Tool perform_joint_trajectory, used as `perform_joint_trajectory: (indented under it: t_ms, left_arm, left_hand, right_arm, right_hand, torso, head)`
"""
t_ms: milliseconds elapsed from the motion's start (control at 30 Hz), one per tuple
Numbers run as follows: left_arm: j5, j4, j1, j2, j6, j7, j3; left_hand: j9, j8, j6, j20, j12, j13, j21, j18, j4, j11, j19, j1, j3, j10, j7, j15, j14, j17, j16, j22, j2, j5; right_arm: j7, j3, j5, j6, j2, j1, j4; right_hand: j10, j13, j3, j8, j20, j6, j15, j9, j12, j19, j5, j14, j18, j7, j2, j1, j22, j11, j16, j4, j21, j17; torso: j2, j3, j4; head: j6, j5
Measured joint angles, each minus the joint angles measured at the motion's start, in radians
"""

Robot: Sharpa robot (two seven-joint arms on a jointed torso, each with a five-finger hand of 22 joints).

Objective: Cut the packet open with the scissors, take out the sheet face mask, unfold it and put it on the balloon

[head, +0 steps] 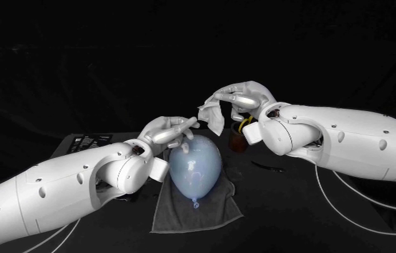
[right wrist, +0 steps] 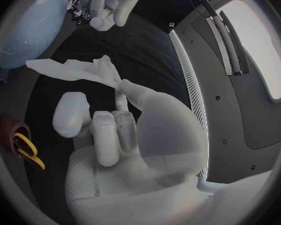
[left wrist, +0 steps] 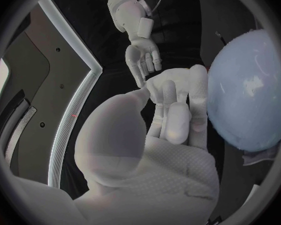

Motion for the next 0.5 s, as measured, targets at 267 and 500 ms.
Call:
perform_joint_trajectory:
  t_ms: [267, 500]
  left_arm:
    - [0.114, -0.020, -0.001, 0.053, -0.009, -0.019, 0.001]
    - [0.176, -0.032, -0.002, 0.081, -0.028, -0.010, 0.001]
  left_hand:
    - [-0.016, -0.022, -0.004, 0.004, 0.010, 0.008, 0.017, 0.000, 0.007, 0.000, -0.034, -0.033, -0.044, 0.000, 0.004, 0.002, -0.003, -0.016, -0.005, 0.009, -0.010, 0.000]
    - [-0.032, -0.052, -0.001, -0.001, 0.010, 0.012, 0.010, -0.007, 0.006, -0.007, -0.070, -0.056, -0.096, -0.008, -0.014, -0.005, -0.050, -0.106, -0.049, -0.004, -0.014, 0.000]
  right_arm:
    - [0.002, 0.000, -0.001, -0.004, 0.007, 0.000, 0.011]
    - [0.002, 0.000, -0.002, -0.004, 0.014, 0.000, 0.019]
  right_hand:
    - [0.000, 0.001, 0.000, -0.003, 0.000, 0.000, 0.000, 0.000, -0.001, 0.000, -0.001, 0.000, 0.000, 0.000, 0.001, 0.001, 0.000, 0.000, 0.000, 0.000, 0.000, 0.000]
    - [0.000, 0.001, -0.001, -0.003, 0.000, 0.000, 0.000, 0.000, -0.002, 0.000, 0.003, 0.000, 0.000, 0.000, 0.001, 0.001, 0.001, 0.000, -0.001, -0.001, 0.000, 0.000]
  torso:
    - [0.000, 0.0005, -0.0007]
    - [0.000, 0.0009, -0.0002]
  head:
    - [0.001, 0.003]
    - [0.000, 0.008]
